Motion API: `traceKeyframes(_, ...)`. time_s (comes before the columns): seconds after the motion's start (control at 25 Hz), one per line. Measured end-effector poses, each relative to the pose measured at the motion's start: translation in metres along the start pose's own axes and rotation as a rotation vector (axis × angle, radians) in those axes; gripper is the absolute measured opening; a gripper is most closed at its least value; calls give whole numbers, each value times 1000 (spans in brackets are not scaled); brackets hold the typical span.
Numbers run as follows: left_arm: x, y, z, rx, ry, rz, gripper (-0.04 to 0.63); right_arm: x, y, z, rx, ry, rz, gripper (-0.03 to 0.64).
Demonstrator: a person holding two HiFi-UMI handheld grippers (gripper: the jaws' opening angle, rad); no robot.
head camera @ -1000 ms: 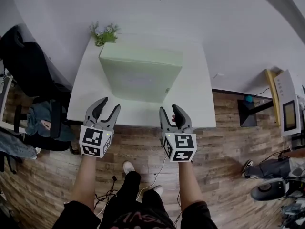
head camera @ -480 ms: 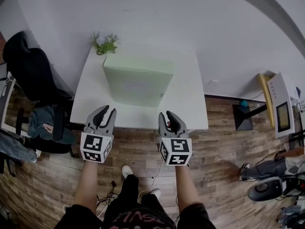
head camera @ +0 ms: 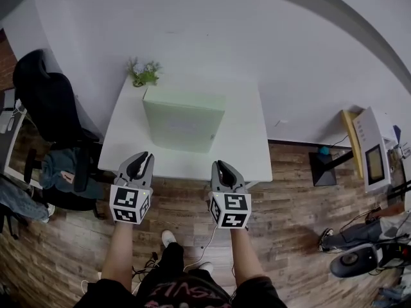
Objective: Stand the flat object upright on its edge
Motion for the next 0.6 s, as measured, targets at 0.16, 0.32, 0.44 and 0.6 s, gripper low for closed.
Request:
traceKeyframes(0.16,-13,12,-3,-22,1,-16,41,-9,13,-2,-6,0,-13,37)
traceKeyframes(0.32,-22,22,-7,-42,5,-29,28,-20,25,-6,-13,3,-40,34)
traceKeyframes(0.44,-31,29,-9,-57,4,-38,21,-29,32,-11,-14,6,-54,32)
traceKeyframes(0.6,-43,40,-14,-64,-9,-60,18,-37,43,-13,-16,8,-71,32)
Point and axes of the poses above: the fingertips, and each gripper's own axes: y backward along the fingers, z to its left, x out of its underside, the point moved 5 cm from there along y, backward along the fingers, and after that the axes turned 4 degrees about x, right-handed, at the moved point
